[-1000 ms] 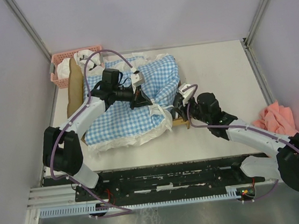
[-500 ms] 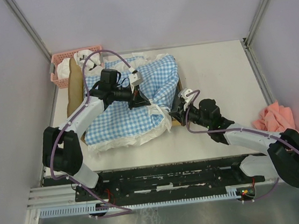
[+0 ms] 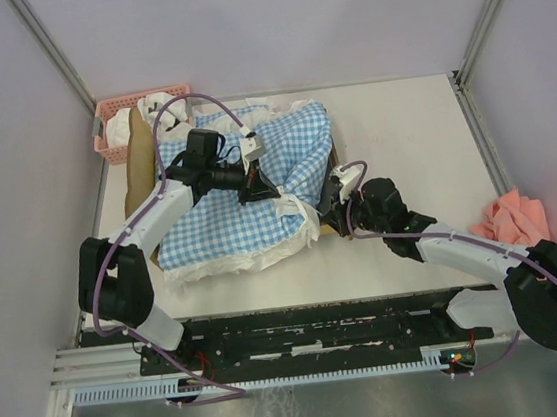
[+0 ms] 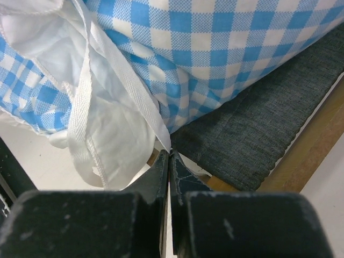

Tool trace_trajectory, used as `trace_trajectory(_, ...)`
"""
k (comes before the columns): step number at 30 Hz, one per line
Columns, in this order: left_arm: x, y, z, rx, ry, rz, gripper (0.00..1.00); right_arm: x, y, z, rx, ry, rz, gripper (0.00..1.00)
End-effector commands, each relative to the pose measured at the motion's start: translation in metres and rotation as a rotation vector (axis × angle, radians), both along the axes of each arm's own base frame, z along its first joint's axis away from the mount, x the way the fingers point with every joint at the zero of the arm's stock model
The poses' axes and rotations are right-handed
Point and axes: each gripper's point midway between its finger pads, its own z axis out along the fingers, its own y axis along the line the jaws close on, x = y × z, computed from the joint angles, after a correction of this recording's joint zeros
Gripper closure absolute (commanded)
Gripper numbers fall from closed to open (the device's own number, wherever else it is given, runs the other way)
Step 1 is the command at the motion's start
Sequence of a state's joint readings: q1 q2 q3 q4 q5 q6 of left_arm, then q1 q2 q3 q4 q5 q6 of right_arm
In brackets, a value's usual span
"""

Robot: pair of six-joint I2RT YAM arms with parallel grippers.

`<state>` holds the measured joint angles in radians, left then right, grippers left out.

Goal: Set up the pet bed
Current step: Cross the ropes on the bed frame.

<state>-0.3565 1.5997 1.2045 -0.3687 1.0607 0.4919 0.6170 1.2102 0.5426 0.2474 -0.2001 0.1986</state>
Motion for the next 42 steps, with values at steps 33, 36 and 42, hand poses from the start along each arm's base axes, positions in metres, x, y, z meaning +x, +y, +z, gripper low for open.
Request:
trace_trajectory(33, 0.003, 0.018, 0.028, 0.019, -0.11, 0.053, 0.97, 0.01, 0.021, 0.098, 0.15, -0.358, 0.112, 0.98)
trace_trajectory(36, 0.001, 0.021, 0.027, 0.02, -0.106, 0.048, 0.97, 0.014, 0.025, 0.092, 0.167, -0.335, 0.108, 0.98)
trace_trajectory(42, -0.003, 0.021, 0.027, 0.014, -0.103, 0.026, 0.97, 0.011, 0.02, 0.072, 0.174, -0.364, 0.095, 0.98)
